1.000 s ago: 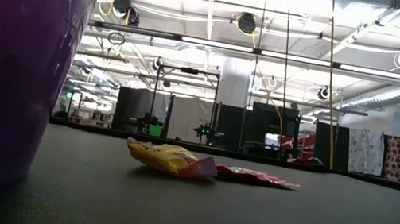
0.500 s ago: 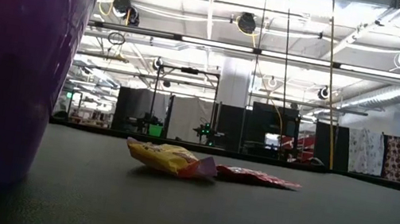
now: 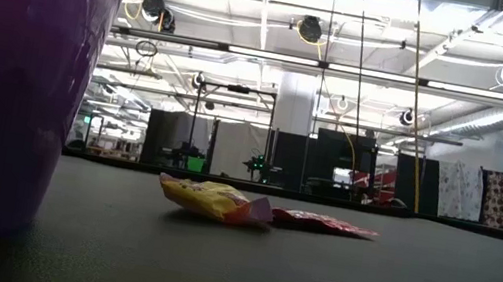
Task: Sort candy by brand, put in halloween buckets
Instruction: Put the yellow candy into the orange bucket
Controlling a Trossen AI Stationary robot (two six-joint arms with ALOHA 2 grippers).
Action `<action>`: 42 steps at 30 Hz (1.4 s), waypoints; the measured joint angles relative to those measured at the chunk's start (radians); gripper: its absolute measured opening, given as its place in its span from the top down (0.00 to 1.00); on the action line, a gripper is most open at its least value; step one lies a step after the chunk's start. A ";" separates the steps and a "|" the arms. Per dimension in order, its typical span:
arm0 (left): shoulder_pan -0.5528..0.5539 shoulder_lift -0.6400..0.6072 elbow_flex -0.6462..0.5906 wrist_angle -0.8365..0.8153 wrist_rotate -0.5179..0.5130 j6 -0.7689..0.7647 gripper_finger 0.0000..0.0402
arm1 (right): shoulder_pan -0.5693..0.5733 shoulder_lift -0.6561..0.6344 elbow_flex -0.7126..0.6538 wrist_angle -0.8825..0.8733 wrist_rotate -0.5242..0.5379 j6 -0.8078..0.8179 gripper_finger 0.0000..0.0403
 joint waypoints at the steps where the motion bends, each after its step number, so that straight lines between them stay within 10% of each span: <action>1: -0.002 -0.011 0.000 -0.028 -0.009 0.000 0.44 | 0.016 0.009 0.049 -0.083 -0.028 0.076 1.00; 8: 0.000 -0.037 0.000 -0.244 -0.019 -0.043 0.43 | 0.141 0.134 0.339 -0.494 -0.333 0.537 1.00; 18: 0.000 -0.030 0.000 -0.309 -0.020 -0.052 0.43 | 0.310 0.319 0.377 -0.538 -0.503 0.919 1.00; 27: -0.001 -0.029 0.000 -0.274 -0.019 -0.052 0.43 | 0.394 0.451 0.377 -0.674 -0.507 1.056 0.97; 37: -0.014 -0.030 0.000 -0.225 -0.004 -0.052 0.43 | 0.391 0.452 0.390 -0.890 -0.591 1.104 0.65; 42: -0.014 -0.029 0.000 -0.217 -0.004 0.002 0.43 | 0.372 0.437 0.492 -1.007 -0.302 1.083 0.55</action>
